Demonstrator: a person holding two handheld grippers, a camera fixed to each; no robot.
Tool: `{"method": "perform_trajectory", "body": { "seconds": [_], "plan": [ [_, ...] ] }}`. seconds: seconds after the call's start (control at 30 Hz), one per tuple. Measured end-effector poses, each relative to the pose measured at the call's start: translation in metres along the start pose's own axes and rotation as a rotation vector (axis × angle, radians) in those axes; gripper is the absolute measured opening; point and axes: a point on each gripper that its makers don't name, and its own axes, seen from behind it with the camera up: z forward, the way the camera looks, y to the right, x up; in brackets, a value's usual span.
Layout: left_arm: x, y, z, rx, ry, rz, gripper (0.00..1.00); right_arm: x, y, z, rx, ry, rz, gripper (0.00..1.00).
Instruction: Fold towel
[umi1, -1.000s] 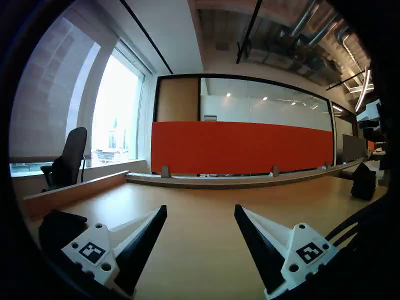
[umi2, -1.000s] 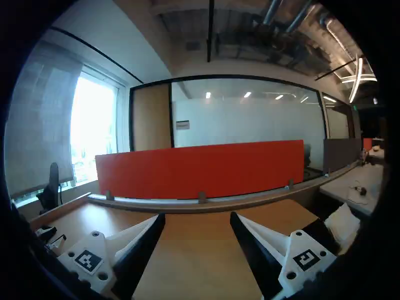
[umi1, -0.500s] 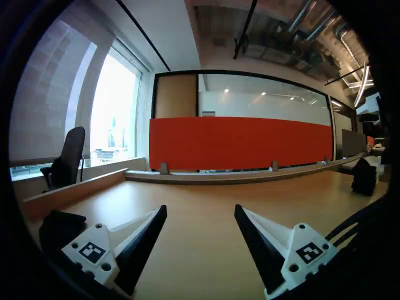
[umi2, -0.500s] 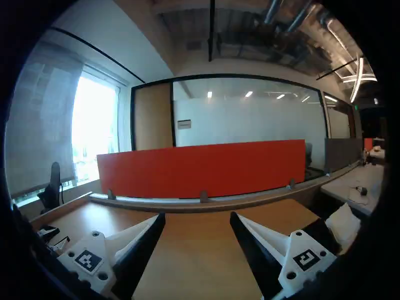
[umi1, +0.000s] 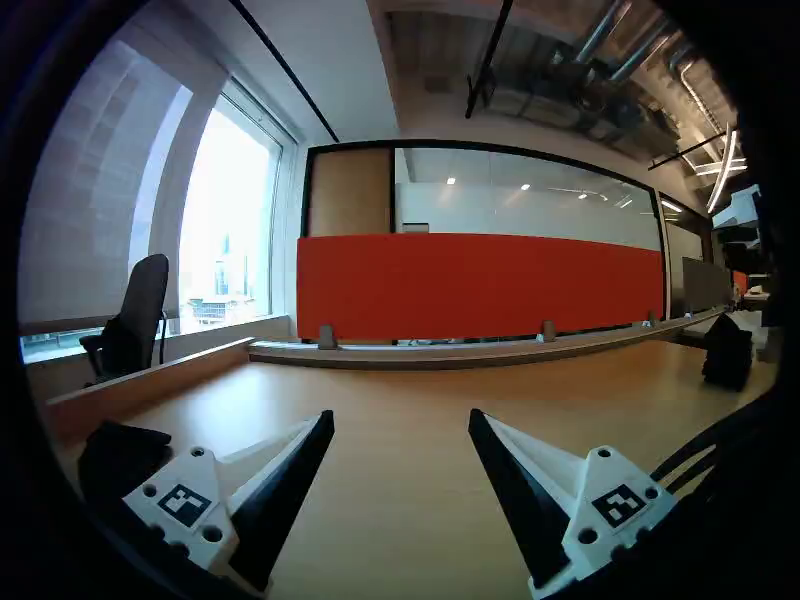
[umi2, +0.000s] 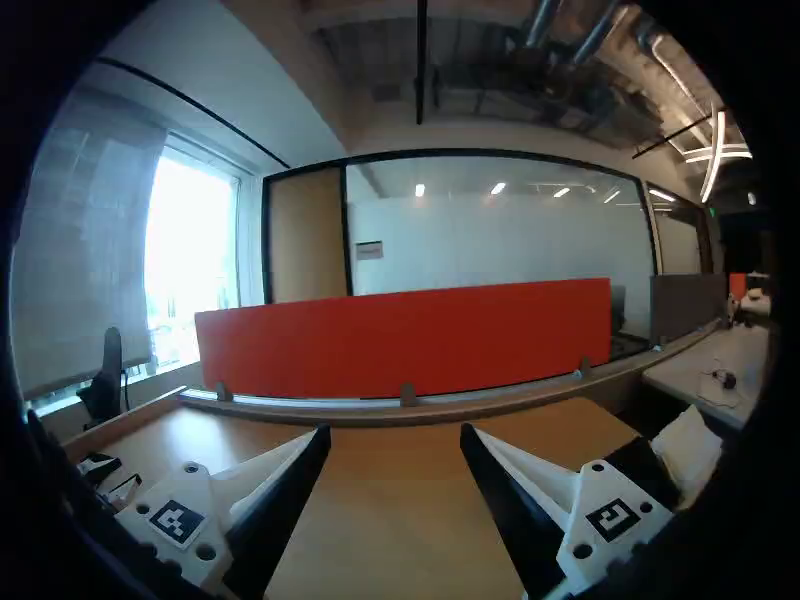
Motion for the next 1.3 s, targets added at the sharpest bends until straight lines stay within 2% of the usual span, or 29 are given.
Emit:
{"method": "perform_trajectory", "body": {
  "seconds": [0.27, 0.77, 1.07, 1.3],
  "plan": [
    [-0.001, 0.001, 0.001, 0.001, 0.0, 0.001, 1.0, 0.0, 0.011, -0.001, -0.008, 0.005, -0.007, 1.0],
    [-0.003, 0.002, 0.001, 0.001, 0.0, 0.001, 1.0, 0.012, 0.044, 0.001, -0.059, 0.085, -0.088, 1.0],
    [-0.003, 0.002, 0.001, 0.001, 0.001, 0.0, 1.0, -0.021, 0.06, -0.001, -0.086, 0.076, -0.104, 1.0],
    [-0.004, 0.002, 0.001, 0.001, 0.0, 0.0, 1.0, -0.054, 0.067, 0.0, -0.08, 0.074, -0.072, 1.0]
  ]
}}
